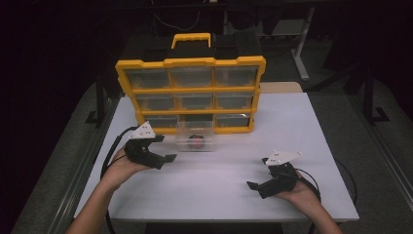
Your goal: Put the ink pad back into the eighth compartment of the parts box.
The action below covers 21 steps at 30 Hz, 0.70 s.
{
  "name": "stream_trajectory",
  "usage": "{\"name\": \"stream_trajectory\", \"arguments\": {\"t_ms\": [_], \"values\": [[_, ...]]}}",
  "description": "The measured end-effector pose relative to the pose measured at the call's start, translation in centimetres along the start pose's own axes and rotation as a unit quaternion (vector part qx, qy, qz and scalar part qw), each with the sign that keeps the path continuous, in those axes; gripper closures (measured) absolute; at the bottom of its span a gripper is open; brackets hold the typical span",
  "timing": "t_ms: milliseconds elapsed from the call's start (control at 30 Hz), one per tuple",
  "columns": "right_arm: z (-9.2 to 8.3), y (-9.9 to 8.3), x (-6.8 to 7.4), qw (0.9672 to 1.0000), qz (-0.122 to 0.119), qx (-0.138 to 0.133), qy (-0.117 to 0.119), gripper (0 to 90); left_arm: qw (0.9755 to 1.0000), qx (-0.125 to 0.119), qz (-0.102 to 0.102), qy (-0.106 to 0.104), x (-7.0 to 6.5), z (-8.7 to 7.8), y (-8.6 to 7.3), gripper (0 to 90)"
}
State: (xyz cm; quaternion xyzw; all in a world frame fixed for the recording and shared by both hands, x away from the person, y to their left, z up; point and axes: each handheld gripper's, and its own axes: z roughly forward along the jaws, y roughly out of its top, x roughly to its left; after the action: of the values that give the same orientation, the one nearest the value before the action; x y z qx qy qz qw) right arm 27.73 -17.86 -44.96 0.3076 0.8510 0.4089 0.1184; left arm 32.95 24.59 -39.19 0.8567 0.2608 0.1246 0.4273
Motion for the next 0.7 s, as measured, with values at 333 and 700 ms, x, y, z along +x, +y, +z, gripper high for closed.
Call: {"name": "stream_trajectory", "arguments": {"t_ms": [333, 700], "values": [[0.0, 0.0, 0.0, 1.0000, -0.001, 0.000, 0.001, 0.0, 0.9999, -0.011, -0.006, 0.011, -0.8, -0.1, -2.4, 10.9], [0.1, -0.1, 0.0, 1.0000, -0.003, 0.003, 0.003, 0.0, 0.9995, -0.020, -0.020, 0.012, -1.2, -0.3, -4.6, 5.5]]}}
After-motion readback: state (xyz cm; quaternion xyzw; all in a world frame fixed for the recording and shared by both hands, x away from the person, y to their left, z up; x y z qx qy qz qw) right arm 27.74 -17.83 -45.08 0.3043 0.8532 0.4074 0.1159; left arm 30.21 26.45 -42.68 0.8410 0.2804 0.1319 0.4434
